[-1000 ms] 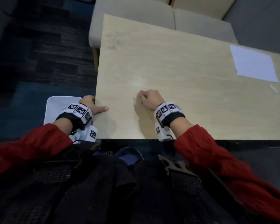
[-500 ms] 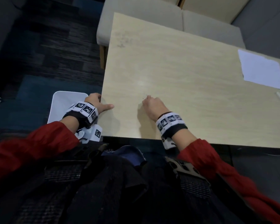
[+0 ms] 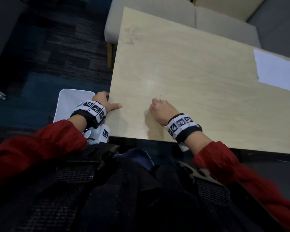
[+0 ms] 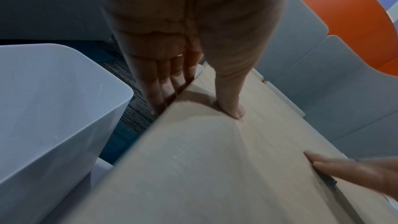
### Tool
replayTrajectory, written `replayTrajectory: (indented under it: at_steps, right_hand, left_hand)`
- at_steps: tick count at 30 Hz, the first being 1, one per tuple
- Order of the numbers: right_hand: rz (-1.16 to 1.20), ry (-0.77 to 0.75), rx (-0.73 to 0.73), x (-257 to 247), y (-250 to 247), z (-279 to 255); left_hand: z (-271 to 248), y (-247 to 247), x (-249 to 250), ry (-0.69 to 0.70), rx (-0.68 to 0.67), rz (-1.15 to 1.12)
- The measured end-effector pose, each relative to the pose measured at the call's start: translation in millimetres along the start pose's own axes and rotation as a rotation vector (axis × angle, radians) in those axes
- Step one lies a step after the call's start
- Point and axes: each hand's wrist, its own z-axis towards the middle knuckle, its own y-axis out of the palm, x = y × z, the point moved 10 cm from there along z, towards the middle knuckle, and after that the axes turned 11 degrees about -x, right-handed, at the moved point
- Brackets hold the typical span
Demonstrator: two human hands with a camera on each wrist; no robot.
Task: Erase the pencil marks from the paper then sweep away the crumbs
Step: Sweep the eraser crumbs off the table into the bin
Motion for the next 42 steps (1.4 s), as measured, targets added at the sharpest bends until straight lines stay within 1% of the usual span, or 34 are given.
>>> replayTrajectory:
  at_steps: [2, 4, 5, 8, 10, 12, 13, 14, 16, 17, 19, 20, 23, 26, 27, 29, 30, 31, 34, 35, 39, 42]
  right_hand:
    - [0.040, 0.001, 0.059, 9, -21, 0]
    - [0.120, 0.021, 0.113, 25, -42, 11]
    - [0.121, 0.028, 0.093, 27, -43, 19]
    - [0.010, 0.040, -0.080, 5, -13, 35]
    - [-0.074, 0.047, -0.099, -13, 4, 27]
    - [-0.092, 0.023, -0.046, -22, 2, 9]
    - [-0.052, 0.013, 0.000, -20, -7, 0]
    - [0.016, 0.011, 0.048, -14, -18, -4]
    - [0.227, 0.060, 0.149, 12, -42, -6]
    - [0.317, 0.093, 0.162, 24, -47, -4]
    - [0.361, 0.142, 0.114, 35, -46, 0]
    - [0.345, 0.147, 0.088, 34, -40, 1]
    - [0.323, 0.172, 0.092, 22, -19, -3]
    - [0.251, 0.120, 0.088, 9, -7, -15]
    - [0.313, 0.139, 0.104, 17, -12, -19]
    - [0.463, 0.193, 0.212, 45, -27, -25]
    - [0.490, 0.228, 0.240, 59, -31, -26]
    - [0.460, 0.272, 0.200, 69, -27, -25]
    - [0.236, 0.393, -0.130, 73, 26, -21]
    - [0.200, 0.403, -0.172, 68, 39, -21]
    - [0.199, 0.327, -0.167, 21, 49, -16]
    - [0.168, 0.227, -0.201, -8, 47, -9]
  left_hand:
    - [1, 1, -1, 0.001, -0.002, -0.005]
    - [2, 1, -3, 0.000, -0.005, -0.015]
    - [2, 1, -3, 0.001, -0.004, -0.013]
    - [3, 1, -5, 0.003, 0.004, -0.019]
    - [3, 1, -6, 0.003, 0.007, -0.028]
    - [4, 0, -7, 0.006, 0.005, -0.033]
    - [5, 0, -7, 0.008, 0.001, -0.032]
    - [5, 0, -6, 0.009, -0.002, -0.028]
    - [6, 1, -7, 0.004, -0.007, -0.026]
    - [6, 1, -7, 0.001, -0.007, -0.030]
    - [6, 2, -8, 0.002, -0.004, -0.039]
    - [6, 2, -7, 0.001, -0.001, -0.044]
    - [7, 2, -9, 0.002, 0.001, -0.050]
    - [9, 3, -13, -0.003, -0.005, -0.065]
    - [10, 3, -13, -0.001, -0.006, -0.065]
    - [10, 2, -12, 0.000, -0.002, -0.050]
    - [9, 2, -11, 0.001, -0.001, -0.046]
    - [9, 2, -11, 0.002, -0.001, -0.049]
    - [10, 3, -15, -0.008, -0.010, -0.099]
    - [10, 5, -16, -0.004, -0.015, -0.115]
    - [9, 10, -17, 0.047, -0.001, -0.135]
    - [8, 13, -20, 0.075, -0.012, -0.188]
